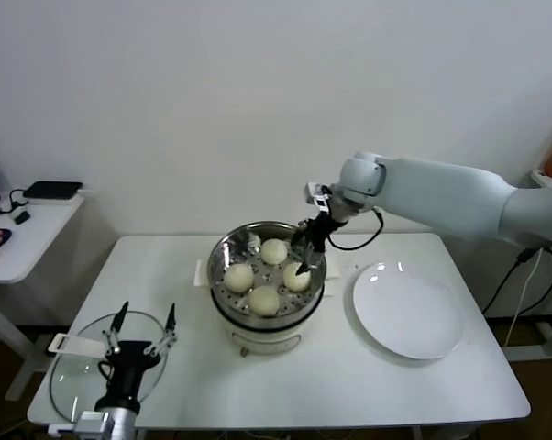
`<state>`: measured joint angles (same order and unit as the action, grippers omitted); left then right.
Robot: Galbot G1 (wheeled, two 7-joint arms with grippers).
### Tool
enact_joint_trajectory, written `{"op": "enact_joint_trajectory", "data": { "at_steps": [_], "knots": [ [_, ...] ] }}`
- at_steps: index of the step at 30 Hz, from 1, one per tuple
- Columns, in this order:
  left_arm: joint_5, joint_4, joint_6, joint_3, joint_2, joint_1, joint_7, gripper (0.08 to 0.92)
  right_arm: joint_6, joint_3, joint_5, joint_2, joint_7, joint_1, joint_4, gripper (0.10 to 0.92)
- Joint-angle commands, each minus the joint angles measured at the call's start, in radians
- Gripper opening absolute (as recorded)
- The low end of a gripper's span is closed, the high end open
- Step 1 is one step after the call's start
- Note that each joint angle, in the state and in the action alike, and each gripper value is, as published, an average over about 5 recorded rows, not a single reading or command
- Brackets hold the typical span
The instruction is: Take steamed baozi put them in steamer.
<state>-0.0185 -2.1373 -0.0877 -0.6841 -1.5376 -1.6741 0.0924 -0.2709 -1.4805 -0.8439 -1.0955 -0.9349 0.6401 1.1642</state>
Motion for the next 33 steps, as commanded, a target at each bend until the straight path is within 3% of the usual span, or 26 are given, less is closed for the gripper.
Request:
{"op": "enact_joint_trajectory", "data": {
  "at_steps": [1,9,17,25,33],
  "knots": [
    [0.009,-0.005,0.003,0.006,0.000,0.001,0.000,0.823,0.054,0.252,0.041,0.183,0.107,-0.059,0.056,0.823],
    [0.015,-0.023,-0.004,0.022,-0.003,-0.004,-0.007,0.823,0.158,0.661,0.147,0.409,0.446,-0.378,0.201,0.823],
    [0.031,-0.040,-0.005,0.055,-0.001,-0.020,-0.028,0.823,0.240,1.284,0.298,0.492,0.732,-1.029,0.438,0.823],
    [0.040,-0.046,0.001,0.064,0.001,-0.019,-0.039,0.823,0.318,1.803,0.408,0.321,0.839,-1.613,0.605,0.823],
    [0.042,-0.034,0.019,0.043,0.012,-0.004,-0.041,0.823,0.428,2.047,0.464,0.055,0.832,-1.987,0.716,0.823]
  ]
}}
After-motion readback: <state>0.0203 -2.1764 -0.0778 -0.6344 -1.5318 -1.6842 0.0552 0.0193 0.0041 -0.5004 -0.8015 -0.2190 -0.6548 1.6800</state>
